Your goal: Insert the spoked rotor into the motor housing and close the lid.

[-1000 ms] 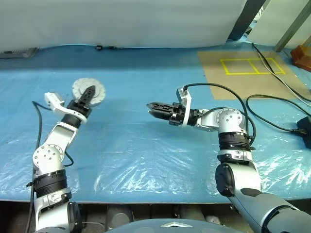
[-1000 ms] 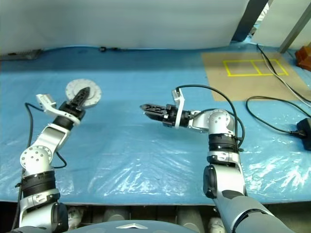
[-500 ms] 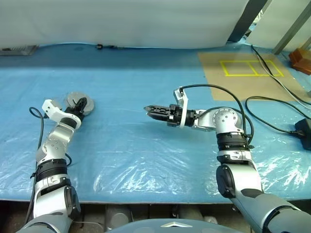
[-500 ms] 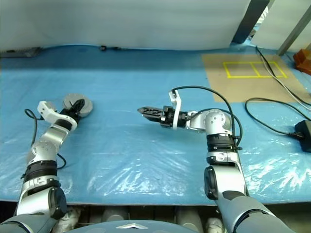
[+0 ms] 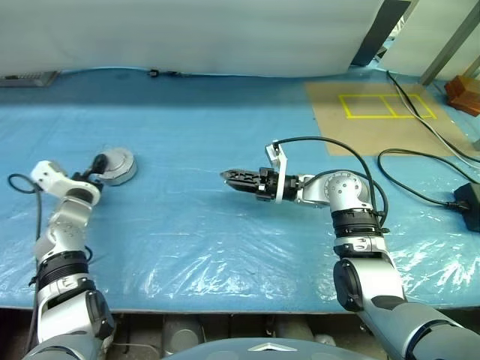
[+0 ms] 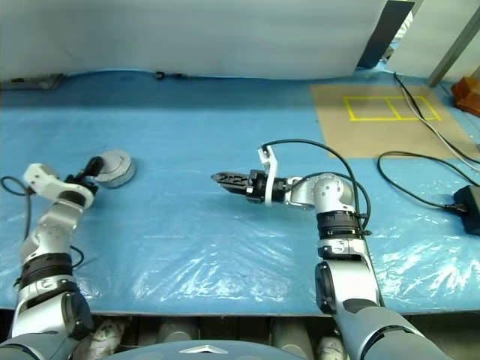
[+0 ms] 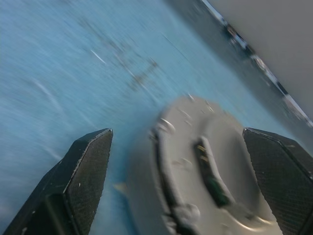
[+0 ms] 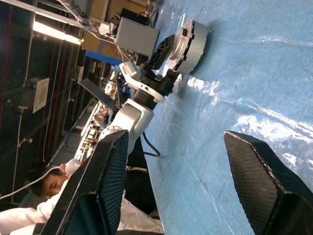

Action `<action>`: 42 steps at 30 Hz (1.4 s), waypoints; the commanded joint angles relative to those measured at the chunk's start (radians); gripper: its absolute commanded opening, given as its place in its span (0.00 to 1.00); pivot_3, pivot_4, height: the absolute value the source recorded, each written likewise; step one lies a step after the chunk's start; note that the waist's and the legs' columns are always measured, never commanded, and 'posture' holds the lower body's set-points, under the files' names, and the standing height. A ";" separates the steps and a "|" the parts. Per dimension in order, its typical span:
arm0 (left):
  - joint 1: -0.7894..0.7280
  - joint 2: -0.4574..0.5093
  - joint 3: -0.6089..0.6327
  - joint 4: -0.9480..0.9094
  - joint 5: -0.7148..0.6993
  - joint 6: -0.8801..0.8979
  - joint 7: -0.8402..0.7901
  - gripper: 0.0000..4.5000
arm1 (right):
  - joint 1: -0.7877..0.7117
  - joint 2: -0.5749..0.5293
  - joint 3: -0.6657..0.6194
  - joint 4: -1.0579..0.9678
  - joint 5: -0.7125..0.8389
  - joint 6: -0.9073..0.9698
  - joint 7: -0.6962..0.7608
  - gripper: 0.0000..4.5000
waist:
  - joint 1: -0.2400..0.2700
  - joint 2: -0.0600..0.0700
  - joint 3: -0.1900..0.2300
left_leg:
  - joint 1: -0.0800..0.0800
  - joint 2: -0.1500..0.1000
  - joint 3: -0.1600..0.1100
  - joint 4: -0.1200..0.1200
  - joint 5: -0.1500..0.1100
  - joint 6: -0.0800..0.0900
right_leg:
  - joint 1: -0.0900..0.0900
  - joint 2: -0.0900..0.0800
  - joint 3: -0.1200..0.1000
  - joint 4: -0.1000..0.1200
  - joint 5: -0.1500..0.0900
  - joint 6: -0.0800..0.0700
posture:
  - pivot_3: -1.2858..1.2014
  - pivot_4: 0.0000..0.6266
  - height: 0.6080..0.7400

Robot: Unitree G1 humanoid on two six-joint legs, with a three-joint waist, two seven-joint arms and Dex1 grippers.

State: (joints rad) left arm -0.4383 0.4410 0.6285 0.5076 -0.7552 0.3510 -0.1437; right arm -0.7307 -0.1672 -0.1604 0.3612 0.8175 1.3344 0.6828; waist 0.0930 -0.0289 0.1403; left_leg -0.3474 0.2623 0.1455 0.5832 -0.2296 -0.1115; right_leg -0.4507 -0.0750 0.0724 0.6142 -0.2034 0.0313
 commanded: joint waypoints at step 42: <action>0.149 0.006 -0.618 -0.740 0.235 0.140 -0.445 1.00 | 0.211 -0.045 0.158 -0.244 -0.518 -0.896 -0.179 0.72 | -0.027 0.006 0.004 | -0.002 0.000 0.000 0.005 -0.002 -0.003 | -0.002 -0.001 0.002 0.003 0.000 0.000 | 0.52 0.24 1.00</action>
State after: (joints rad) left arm -0.2782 0.4494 -0.0080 -0.2013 -0.5253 0.5049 -0.5945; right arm -0.4962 -0.2141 0.0039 0.1277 0.2999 0.4651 0.5042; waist 0.0658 -0.0225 0.1446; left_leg -0.3494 0.2618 0.1451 0.5877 -0.2319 -0.1149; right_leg -0.4530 -0.0757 0.0745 0.6175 -0.2037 0.0309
